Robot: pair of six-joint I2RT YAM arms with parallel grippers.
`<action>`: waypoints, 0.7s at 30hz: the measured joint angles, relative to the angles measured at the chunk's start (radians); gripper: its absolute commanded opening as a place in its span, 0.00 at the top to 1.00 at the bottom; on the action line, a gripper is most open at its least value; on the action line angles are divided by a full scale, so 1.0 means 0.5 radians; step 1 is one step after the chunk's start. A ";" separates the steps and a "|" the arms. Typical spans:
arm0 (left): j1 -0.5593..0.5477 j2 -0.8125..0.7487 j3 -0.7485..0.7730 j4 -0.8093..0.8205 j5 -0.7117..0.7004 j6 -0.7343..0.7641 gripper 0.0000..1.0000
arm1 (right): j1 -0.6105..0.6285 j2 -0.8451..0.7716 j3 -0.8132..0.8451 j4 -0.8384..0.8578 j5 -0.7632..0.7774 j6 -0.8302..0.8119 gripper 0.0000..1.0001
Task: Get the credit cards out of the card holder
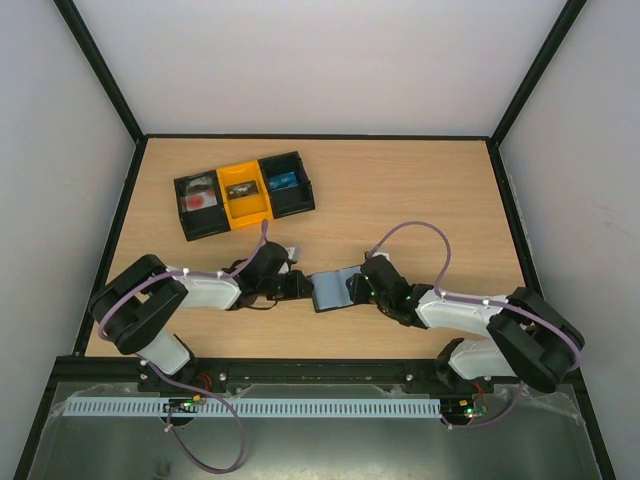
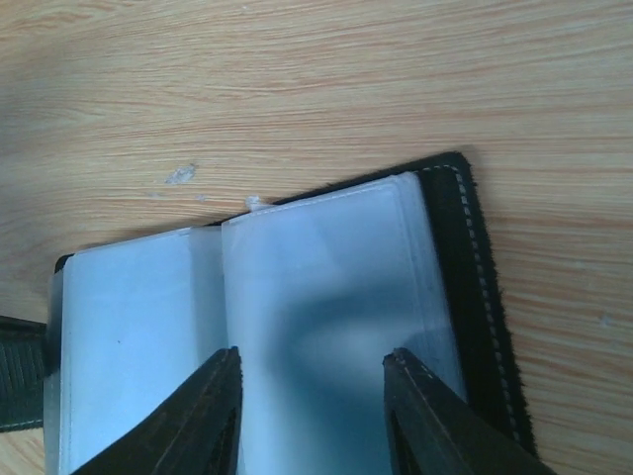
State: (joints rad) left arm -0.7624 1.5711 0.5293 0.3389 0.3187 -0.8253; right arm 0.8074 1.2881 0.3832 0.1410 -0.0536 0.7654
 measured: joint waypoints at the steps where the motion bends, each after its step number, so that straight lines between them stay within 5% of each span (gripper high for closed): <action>1: 0.000 -0.005 -0.008 0.004 0.007 -0.009 0.92 | 0.000 0.015 0.000 0.027 -0.002 -0.003 0.65; 21: 0.000 -0.077 -0.019 0.067 0.096 -0.027 0.97 | 0.000 -0.136 -0.002 -0.083 0.204 -0.101 0.48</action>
State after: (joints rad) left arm -0.7624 1.5326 0.5198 0.3725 0.3668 -0.8391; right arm 0.8074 1.2201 0.3824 0.0994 0.0483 0.7147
